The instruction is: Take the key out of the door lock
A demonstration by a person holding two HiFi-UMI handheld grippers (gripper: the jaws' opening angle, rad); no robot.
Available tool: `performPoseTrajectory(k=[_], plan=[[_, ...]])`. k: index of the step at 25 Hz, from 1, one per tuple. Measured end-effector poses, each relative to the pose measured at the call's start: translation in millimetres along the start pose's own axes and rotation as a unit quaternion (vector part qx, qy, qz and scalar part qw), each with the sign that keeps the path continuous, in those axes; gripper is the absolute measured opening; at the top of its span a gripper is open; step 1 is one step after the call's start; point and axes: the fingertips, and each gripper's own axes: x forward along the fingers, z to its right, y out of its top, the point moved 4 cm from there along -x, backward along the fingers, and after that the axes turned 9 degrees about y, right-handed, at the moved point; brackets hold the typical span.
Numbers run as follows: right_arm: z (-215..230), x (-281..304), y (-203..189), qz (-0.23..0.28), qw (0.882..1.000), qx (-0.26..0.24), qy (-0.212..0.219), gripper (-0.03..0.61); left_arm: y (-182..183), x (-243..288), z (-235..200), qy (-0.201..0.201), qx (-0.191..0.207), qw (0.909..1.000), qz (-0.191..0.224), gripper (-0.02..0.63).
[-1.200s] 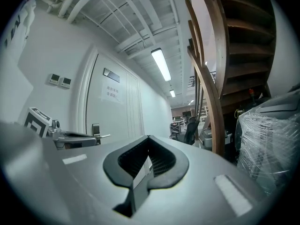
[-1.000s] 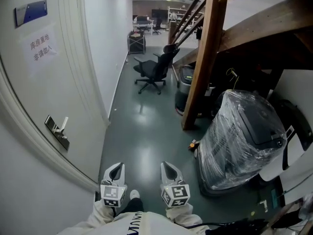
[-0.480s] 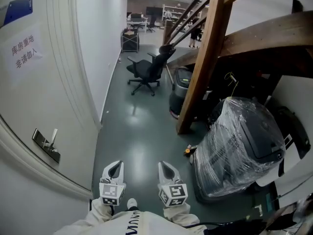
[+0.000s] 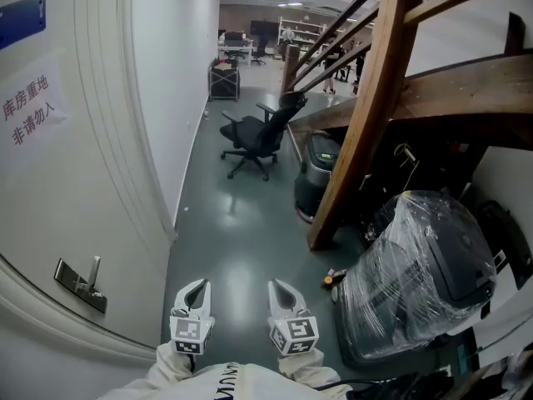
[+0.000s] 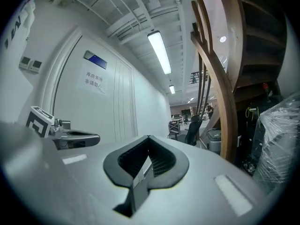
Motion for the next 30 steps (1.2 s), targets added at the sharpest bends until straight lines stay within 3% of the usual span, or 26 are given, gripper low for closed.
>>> performPoseTrajectory(k=[7,13,22,30], plan=[[9.7,57.0,0.5,-0.003,1.0,0.001,-0.006,-0.002,-18.7,43.2,-41.5,0.007,-0.009,0.9998,-0.016,0.0],[34.6,80.2,-2.3,-0.017,1.0,0.005,-0.017,-0.002,-21.3,78.0,-44.1,0.001,-0.013,0.9998,-0.018,0.0],[81.5,139.0,2.3,-0.02,1.0,0.004,0.023,-0.002,-25.8,140.9,-45.5,0.031,-0.017,0.9989,-0.03,0.0],[143.0,178.9,21.7,-0.013,0.998,0.007,0.053,-0.003,-1.2,203.3,-29.9,0.054,-0.004,0.9982,-0.028,0.0]])
